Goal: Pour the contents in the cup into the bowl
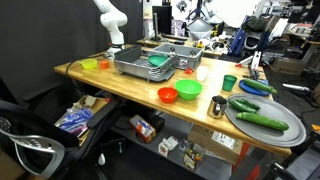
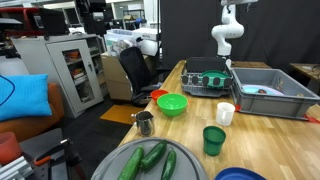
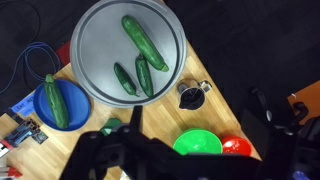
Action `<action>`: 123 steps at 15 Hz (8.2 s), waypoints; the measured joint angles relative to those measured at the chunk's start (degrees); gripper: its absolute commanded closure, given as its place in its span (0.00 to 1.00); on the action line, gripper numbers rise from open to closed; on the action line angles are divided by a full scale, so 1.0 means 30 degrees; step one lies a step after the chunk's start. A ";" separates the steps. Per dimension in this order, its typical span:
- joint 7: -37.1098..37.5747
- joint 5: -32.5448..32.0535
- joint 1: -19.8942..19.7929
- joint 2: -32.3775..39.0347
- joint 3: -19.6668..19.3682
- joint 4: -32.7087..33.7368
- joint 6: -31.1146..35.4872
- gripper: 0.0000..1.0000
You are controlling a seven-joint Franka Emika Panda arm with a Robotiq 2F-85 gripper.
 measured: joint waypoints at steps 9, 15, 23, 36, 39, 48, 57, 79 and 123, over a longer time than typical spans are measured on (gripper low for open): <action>-0.0001 -0.0152 0.0028 0.0222 0.0183 0.0003 0.0015 0.00; -0.0197 -0.0788 0.0771 0.1722 0.0809 0.0433 0.1154 0.00; -0.0911 -0.0804 0.1001 0.2504 0.0738 0.1142 0.1286 0.00; -0.0909 -0.3914 0.0843 0.4464 0.0687 0.1414 0.3123 0.00; -0.1149 -0.4310 0.0724 0.6530 0.0133 0.2168 0.5342 0.00; -0.4852 0.1047 0.0659 1.0753 -0.1908 0.5100 0.7356 0.00; -0.4852 0.1092 0.0666 1.0775 -0.1906 0.5167 0.7354 0.00; -0.6685 0.1465 -0.1277 1.7401 -0.1257 0.8805 1.2108 0.00; -0.9844 0.0134 -0.5360 2.7641 0.1477 1.5688 1.6851 0.00</action>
